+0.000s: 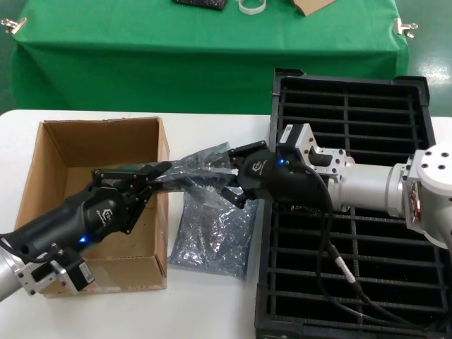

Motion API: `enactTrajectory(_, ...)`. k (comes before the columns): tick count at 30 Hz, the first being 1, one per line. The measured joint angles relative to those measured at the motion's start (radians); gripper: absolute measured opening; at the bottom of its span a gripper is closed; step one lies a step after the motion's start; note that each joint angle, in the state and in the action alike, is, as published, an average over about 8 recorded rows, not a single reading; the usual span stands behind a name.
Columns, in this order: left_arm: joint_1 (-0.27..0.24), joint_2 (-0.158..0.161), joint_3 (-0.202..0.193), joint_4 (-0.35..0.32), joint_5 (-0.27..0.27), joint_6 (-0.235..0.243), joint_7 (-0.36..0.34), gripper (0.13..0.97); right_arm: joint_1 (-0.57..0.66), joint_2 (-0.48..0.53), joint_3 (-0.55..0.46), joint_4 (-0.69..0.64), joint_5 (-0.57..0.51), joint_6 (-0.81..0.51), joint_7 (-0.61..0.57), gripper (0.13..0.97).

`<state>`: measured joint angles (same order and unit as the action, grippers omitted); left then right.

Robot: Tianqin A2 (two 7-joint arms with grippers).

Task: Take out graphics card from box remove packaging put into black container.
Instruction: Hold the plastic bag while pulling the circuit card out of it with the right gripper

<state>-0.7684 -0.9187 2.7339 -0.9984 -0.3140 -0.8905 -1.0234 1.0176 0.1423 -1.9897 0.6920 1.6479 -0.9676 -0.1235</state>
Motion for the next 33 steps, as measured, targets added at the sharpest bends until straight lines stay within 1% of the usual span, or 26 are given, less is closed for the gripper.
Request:
enactTrajectory(8, -0.009, 0.013, -0.001, 0.051, -0.009, -0.007, 0.010, 0.139, -0.015, 0.015, -0.001, 0.034, -0.008, 0.014, 0.025, 0.211)
enactTrajectory(14, -0.020, 0.022, 0.001, 0.092, -0.014, -0.018, 0.011, 0.139, -0.033, 0.038, -0.008, 0.090, -0.025, 0.036, 0.064, 0.207)
enactTrajectory(25, -0.027, 0.041, 0.009, 0.144, -0.017, -0.043, 0.003, 0.139, -0.061, 0.091, -0.027, 0.223, -0.069, 0.077, 0.163, 0.207)
enactTrajectory(33, -0.035, 0.057, 0.011, 0.184, -0.019, -0.059, -0.005, 0.139, -0.085, 0.141, -0.045, 0.339, -0.130, 0.114, 0.272, 0.207)
